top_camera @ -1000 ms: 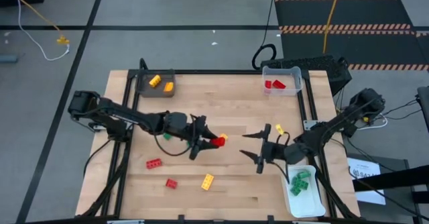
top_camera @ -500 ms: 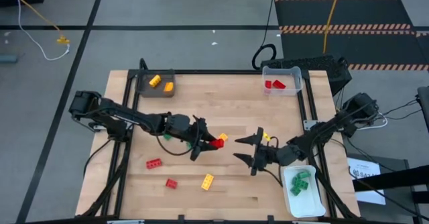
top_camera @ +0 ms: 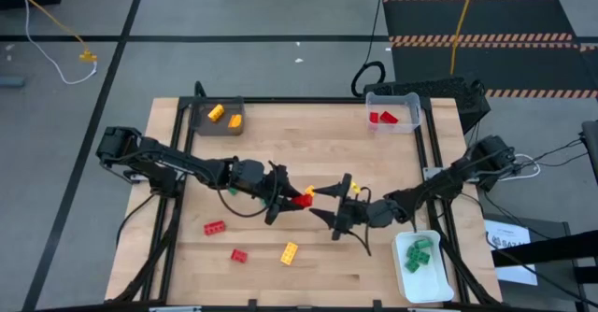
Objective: Sort & place blocks by color
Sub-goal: Put the red gamepiece into the transparent bin
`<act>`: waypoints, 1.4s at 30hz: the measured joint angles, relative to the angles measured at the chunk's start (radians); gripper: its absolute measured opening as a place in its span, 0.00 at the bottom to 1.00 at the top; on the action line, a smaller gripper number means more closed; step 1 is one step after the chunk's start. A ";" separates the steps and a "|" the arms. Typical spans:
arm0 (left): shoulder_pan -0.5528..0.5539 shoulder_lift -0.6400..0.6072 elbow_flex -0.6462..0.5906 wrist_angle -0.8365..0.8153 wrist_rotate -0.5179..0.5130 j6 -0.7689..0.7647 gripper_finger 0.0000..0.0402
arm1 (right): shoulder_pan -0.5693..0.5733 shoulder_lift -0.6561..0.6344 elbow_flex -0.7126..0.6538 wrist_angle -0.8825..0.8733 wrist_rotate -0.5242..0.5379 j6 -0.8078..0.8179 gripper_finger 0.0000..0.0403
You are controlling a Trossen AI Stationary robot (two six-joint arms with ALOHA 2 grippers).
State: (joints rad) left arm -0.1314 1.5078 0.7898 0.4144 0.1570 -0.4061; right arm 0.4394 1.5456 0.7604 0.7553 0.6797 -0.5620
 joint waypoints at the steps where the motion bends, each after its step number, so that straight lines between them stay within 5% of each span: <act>1: 0.000 0.000 0.000 -0.001 0.000 0.000 0.39 | -0.006 0.008 0.009 0.000 -0.017 -0.002 0.66; 27: -0.002 -0.001 0.000 -0.030 0.001 -0.019 0.39 | -0.080 0.062 0.026 -0.039 -0.188 -0.089 0.65; 42: -0.003 -0.002 0.000 -0.054 0.011 -0.034 0.39 | -0.086 0.061 0.026 -0.025 -0.237 -0.131 0.22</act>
State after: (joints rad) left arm -0.1341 1.5063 0.7902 0.3607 0.1683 -0.4405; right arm 0.3538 1.6070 0.7860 0.7300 0.4431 -0.6926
